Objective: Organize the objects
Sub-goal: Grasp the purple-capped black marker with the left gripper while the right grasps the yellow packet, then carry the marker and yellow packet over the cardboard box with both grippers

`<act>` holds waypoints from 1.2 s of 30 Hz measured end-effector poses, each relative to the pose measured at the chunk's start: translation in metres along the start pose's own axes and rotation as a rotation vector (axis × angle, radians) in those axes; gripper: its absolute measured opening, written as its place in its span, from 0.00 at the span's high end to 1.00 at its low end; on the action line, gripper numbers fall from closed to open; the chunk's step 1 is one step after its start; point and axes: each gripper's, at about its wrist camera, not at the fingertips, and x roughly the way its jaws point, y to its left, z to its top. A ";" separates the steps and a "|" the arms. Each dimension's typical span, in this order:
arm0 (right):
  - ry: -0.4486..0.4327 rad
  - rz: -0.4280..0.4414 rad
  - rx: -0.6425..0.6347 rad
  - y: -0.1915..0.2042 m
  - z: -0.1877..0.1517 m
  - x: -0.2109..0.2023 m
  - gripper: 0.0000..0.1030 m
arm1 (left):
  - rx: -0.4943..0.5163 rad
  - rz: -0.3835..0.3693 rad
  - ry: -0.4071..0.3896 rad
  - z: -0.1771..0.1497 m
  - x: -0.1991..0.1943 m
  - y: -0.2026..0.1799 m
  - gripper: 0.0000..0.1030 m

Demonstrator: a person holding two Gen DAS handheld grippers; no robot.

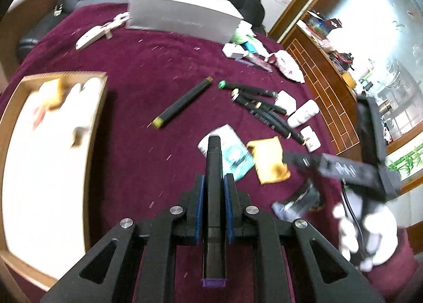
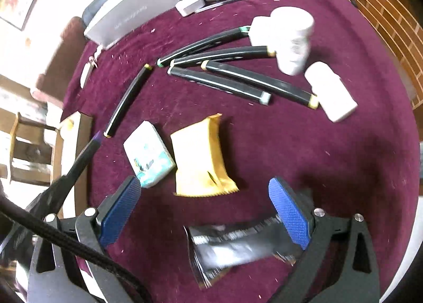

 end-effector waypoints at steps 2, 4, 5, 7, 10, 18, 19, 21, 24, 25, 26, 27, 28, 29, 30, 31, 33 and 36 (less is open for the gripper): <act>0.008 -0.042 -0.029 0.008 0.004 0.010 0.07 | -0.024 -0.004 -0.005 -0.011 -0.007 0.009 0.89; 0.025 -0.093 -0.049 0.014 0.007 0.023 0.13 | -0.037 -0.005 -0.009 -0.019 -0.010 0.014 0.89; 0.037 -0.105 -0.051 0.016 0.008 0.030 0.20 | -0.046 -0.006 -0.004 -0.021 -0.009 0.017 0.89; 0.067 -0.117 -0.044 0.017 0.008 0.042 0.38 | -0.063 -0.016 0.017 -0.027 -0.002 0.021 0.89; 0.057 -0.144 -0.058 0.020 0.006 0.044 0.54 | -0.059 0.000 0.056 -0.035 0.016 0.021 0.89; 0.070 -0.105 -0.029 0.010 -0.003 0.032 0.61 | -0.012 0.067 0.134 -0.054 0.064 0.010 0.86; 0.068 -0.091 -0.016 0.007 -0.006 0.028 0.62 | -0.008 0.079 0.124 -0.056 0.066 0.008 0.86; 0.062 -0.064 0.002 0.003 -0.010 0.018 0.63 | 0.023 0.111 0.096 -0.057 0.066 0.002 0.86; 0.053 -0.033 0.014 0.003 -0.016 0.007 0.64 | 0.071 0.151 0.086 -0.059 0.067 -0.006 0.86; 0.052 -0.023 0.017 0.003 -0.018 0.005 0.65 | 0.085 0.158 0.088 -0.060 0.067 -0.008 0.87; 0.050 -0.009 0.018 0.003 -0.021 0.000 0.66 | 0.084 0.143 0.092 -0.060 0.067 -0.008 0.89; 0.047 0.004 0.016 0.004 -0.023 -0.003 0.67 | 0.064 0.110 0.105 -0.060 0.066 -0.005 0.89; 0.044 0.018 0.016 0.005 -0.025 -0.006 0.69 | 0.049 0.093 0.110 -0.059 0.064 -0.004 0.89; 0.042 0.033 0.016 0.008 -0.026 -0.008 0.71 | 0.042 0.086 0.103 -0.060 0.059 -0.002 0.89; 0.041 0.057 0.015 0.009 -0.029 -0.012 0.72 | 0.030 0.077 0.090 -0.059 0.052 0.000 0.89; 0.042 0.075 0.014 0.011 -0.030 -0.015 0.74 | 0.018 0.063 0.081 -0.058 0.047 0.001 0.89; 0.043 0.104 0.006 0.016 -0.032 -0.018 0.76 | -0.010 0.042 0.055 -0.058 0.032 0.006 0.89; 0.056 0.146 0.002 0.022 -0.035 -0.018 0.77 | -0.062 0.007 0.022 -0.057 0.013 0.015 0.89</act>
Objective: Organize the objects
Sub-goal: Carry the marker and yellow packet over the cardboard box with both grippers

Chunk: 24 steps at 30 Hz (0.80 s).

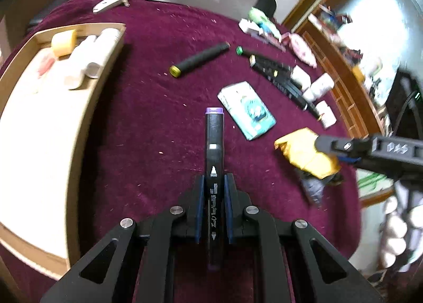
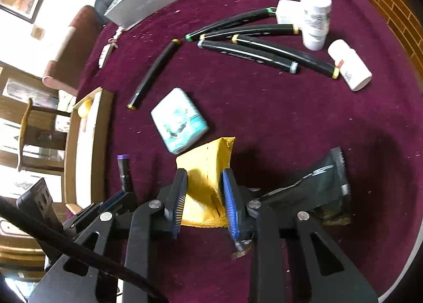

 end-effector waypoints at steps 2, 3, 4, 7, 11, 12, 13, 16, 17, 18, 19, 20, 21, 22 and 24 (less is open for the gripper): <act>0.008 0.023 0.000 0.006 0.000 0.004 0.77 | -0.032 -0.011 -0.020 0.001 -0.012 0.008 0.89; 0.015 0.045 0.003 0.009 -0.001 0.004 0.77 | -0.049 -0.014 -0.033 0.000 -0.020 0.013 0.89; 0.021 0.063 0.005 0.012 -0.001 0.005 0.77 | -0.062 -0.018 -0.042 0.001 -0.025 0.017 0.89; 0.038 0.124 0.006 0.028 0.000 0.010 0.77 | -0.103 -0.013 -0.077 0.003 -0.044 0.033 0.89; 0.055 0.191 -0.015 0.057 0.004 0.015 0.77 | -0.154 0.004 -0.129 0.009 -0.072 0.064 0.89; 0.060 0.201 -0.027 0.067 0.005 0.018 0.77 | -0.160 0.009 -0.145 0.011 -0.081 0.072 0.89; 0.065 0.210 -0.039 0.077 0.006 0.021 0.77 | -0.164 0.011 -0.159 0.013 -0.088 0.080 0.89; 0.075 0.232 -0.070 0.108 0.005 0.031 0.77 | -0.166 0.024 -0.203 0.021 -0.110 0.103 0.89; 0.077 0.234 -0.080 0.116 0.004 0.033 0.77 | -0.168 0.027 -0.215 0.024 -0.117 0.111 0.89; 0.081 0.238 -0.095 0.129 0.004 0.038 0.77 | -0.173 0.034 -0.224 0.026 -0.123 0.123 0.89; 0.084 0.241 -0.103 0.137 0.004 0.041 0.77 | -0.178 0.043 -0.229 0.030 -0.127 0.134 0.89; 0.087 0.244 -0.111 0.146 0.003 0.045 0.77 | -0.182 0.050 -0.230 0.032 -0.129 0.143 0.89; 0.093 0.247 -0.120 0.158 0.004 0.050 0.77 | -0.185 0.058 -0.227 0.036 -0.131 0.155 0.89; 0.096 0.250 -0.125 0.166 0.004 0.055 0.77 | -0.183 0.064 -0.222 0.039 -0.132 0.163 0.89; 0.103 0.253 -0.136 0.181 0.004 0.065 0.77 | -0.168 0.084 -0.209 0.049 -0.132 0.180 0.89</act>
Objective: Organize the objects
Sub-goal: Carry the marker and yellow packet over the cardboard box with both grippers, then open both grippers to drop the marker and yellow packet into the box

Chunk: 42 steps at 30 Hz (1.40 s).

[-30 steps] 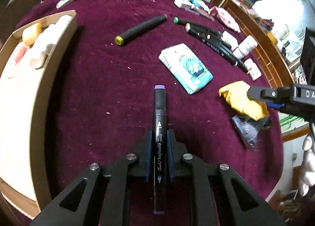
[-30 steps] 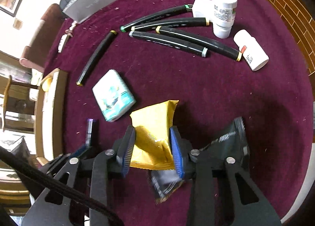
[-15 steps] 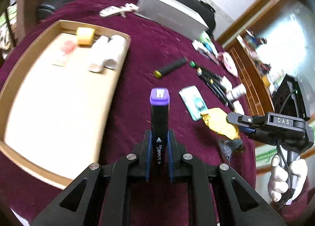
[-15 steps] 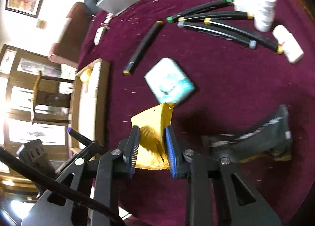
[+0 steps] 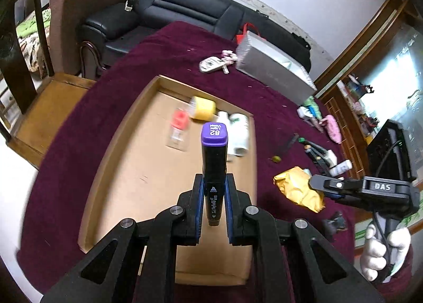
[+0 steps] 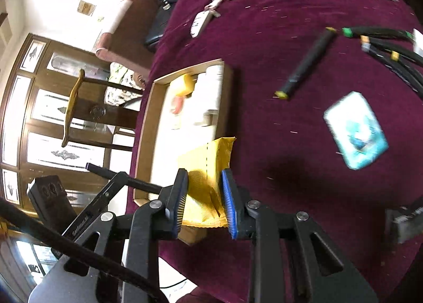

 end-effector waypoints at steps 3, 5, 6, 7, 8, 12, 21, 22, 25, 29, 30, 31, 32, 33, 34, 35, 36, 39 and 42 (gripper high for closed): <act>0.017 0.003 -0.003 0.017 0.006 0.024 0.77 | 0.013 0.020 0.027 0.019 0.013 0.022 0.89; 0.029 -0.001 -0.007 0.025 0.009 0.036 0.77 | 0.027 0.041 0.042 0.033 0.025 0.034 0.89; 0.037 -0.006 -0.011 0.030 0.011 0.046 0.77 | 0.035 0.049 0.049 0.037 0.030 0.038 0.89; 0.042 -0.011 -0.015 0.034 0.011 0.051 0.77 | 0.043 0.057 0.057 0.043 0.038 0.041 0.89; 0.046 -0.016 -0.019 0.038 0.012 0.056 0.77 | 0.051 0.063 0.066 0.048 0.044 0.044 0.89; 0.065 -0.040 -0.023 0.049 0.017 0.078 0.77 | 0.074 0.063 0.098 0.065 0.068 0.051 0.89; 0.085 -0.072 -0.009 0.051 0.021 0.102 0.77 | 0.132 0.117 0.177 0.080 0.123 0.054 0.89; 0.086 -0.076 -0.008 0.051 0.022 0.104 0.77 | 0.137 0.124 0.184 0.080 0.128 0.054 0.89; 0.088 -0.088 -0.007 0.051 0.025 0.109 0.77 | 0.148 0.141 0.200 0.082 0.140 0.054 0.89; 0.097 -0.104 -0.013 0.054 0.026 0.119 0.77 | 0.147 0.167 0.205 0.085 0.148 0.056 0.89; 0.099 -0.110 -0.018 0.055 0.025 0.122 0.77 | 0.144 0.174 0.206 0.086 0.149 0.057 0.89; 0.098 -0.116 -0.022 0.056 0.025 0.124 0.77 | 0.143 0.176 0.207 0.087 0.150 0.057 0.89; 0.096 -0.127 -0.030 0.057 0.026 0.126 0.77 | 0.144 0.176 0.207 0.088 0.150 0.058 0.89; 0.093 -0.138 -0.039 0.058 0.026 0.129 0.77 | 0.143 0.176 0.204 0.089 0.150 0.059 0.89; 0.090 -0.150 -0.046 0.060 0.027 0.131 0.77 | 0.141 0.177 0.201 0.089 0.149 0.059 0.89; 0.088 -0.159 -0.052 0.060 0.028 0.132 0.77 | 0.136 0.173 0.199 0.090 0.147 0.059 0.89; 0.087 -0.168 -0.059 0.060 0.029 0.135 0.77 | 0.126 0.163 0.198 0.090 0.144 0.060 0.89; 0.085 -0.185 -0.068 0.061 0.030 0.140 0.77 | 0.101 0.141 0.199 0.093 0.137 0.063 0.88; 0.083 -0.197 -0.074 0.061 0.031 0.144 0.77 | 0.077 0.126 0.206 0.093 0.129 0.066 0.83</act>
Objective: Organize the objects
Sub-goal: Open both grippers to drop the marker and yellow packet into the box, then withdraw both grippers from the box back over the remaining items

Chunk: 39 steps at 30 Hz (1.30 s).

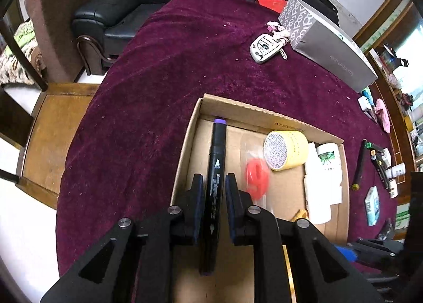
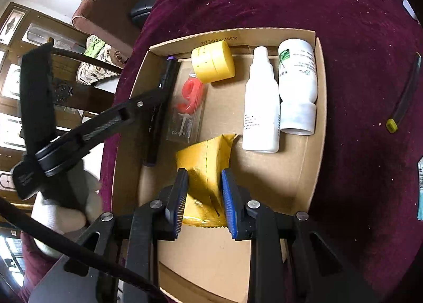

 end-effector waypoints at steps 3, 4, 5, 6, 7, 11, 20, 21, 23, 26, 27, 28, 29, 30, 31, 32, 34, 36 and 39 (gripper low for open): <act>0.000 0.008 0.004 -0.001 0.002 0.005 0.77 | -0.044 -0.063 0.007 -0.003 -0.009 0.006 0.74; -0.004 0.012 0.005 -0.001 0.003 0.005 0.77 | -0.060 -0.084 0.003 -0.004 -0.013 0.008 0.74; -0.007 0.012 0.002 -0.001 0.004 0.005 0.76 | -0.073 -0.101 -0.002 -0.006 -0.018 0.010 0.74; -0.007 0.014 -0.002 0.000 0.004 0.006 0.76 | -0.082 -0.115 -0.008 -0.007 -0.023 0.011 0.74; -0.007 0.017 -0.007 0.000 0.005 0.007 0.76 | -0.089 -0.125 -0.016 -0.009 -0.028 0.011 0.74; -0.002 0.040 0.022 -0.005 0.008 0.007 0.73 | -0.126 -0.183 -0.045 -0.019 -0.052 0.013 0.65; -0.083 0.137 0.074 -0.024 -0.007 -0.050 0.51 | -0.203 -0.294 -0.073 -0.046 -0.080 -0.007 0.63; -0.089 0.148 0.088 -0.030 -0.010 -0.056 0.51 | -0.207 -0.305 -0.063 -0.050 -0.081 -0.014 0.63; -0.097 0.164 0.117 -0.042 -0.016 -0.068 0.51 | -0.208 -0.314 -0.042 -0.058 -0.082 -0.032 0.62; -0.121 0.183 0.159 -0.066 -0.027 -0.086 0.51 | -0.185 -0.329 -0.010 -0.073 -0.080 -0.068 0.55; -0.132 0.187 0.173 -0.077 -0.032 -0.094 0.51 | -0.170 -0.340 0.008 -0.079 -0.077 -0.083 0.55; -0.139 0.188 0.184 -0.086 -0.036 -0.100 0.51 | -0.159 -0.352 0.025 -0.084 -0.075 -0.095 0.55; -0.145 0.190 0.196 -0.095 -0.040 -0.106 0.51 | -0.147 -0.366 0.042 -0.090 -0.072 -0.108 0.55; -0.153 0.192 0.208 -0.106 -0.046 -0.113 0.51 | -0.134 -0.380 0.060 -0.097 -0.068 -0.124 0.55; -0.164 0.194 0.225 -0.119 -0.052 -0.122 0.51 | -0.122 -0.387 0.075 -0.103 -0.063 -0.137 0.55; -0.178 0.196 0.246 -0.134 -0.059 -0.131 0.51 | -0.110 -0.390 0.094 -0.109 -0.058 -0.151 0.55; -0.200 0.195 0.288 -0.158 -0.068 -0.145 0.51 | -0.099 -0.393 0.139 -0.124 -0.046 -0.176 0.55; -0.226 0.191 0.342 -0.190 -0.080 -0.160 0.51 | -0.078 -0.387 0.174 -0.137 -0.035 -0.198 0.55; -0.262 0.163 0.411 -0.231 -0.096 -0.180 0.51 | -0.014 -0.327 0.190 -0.155 -0.019 -0.230 0.55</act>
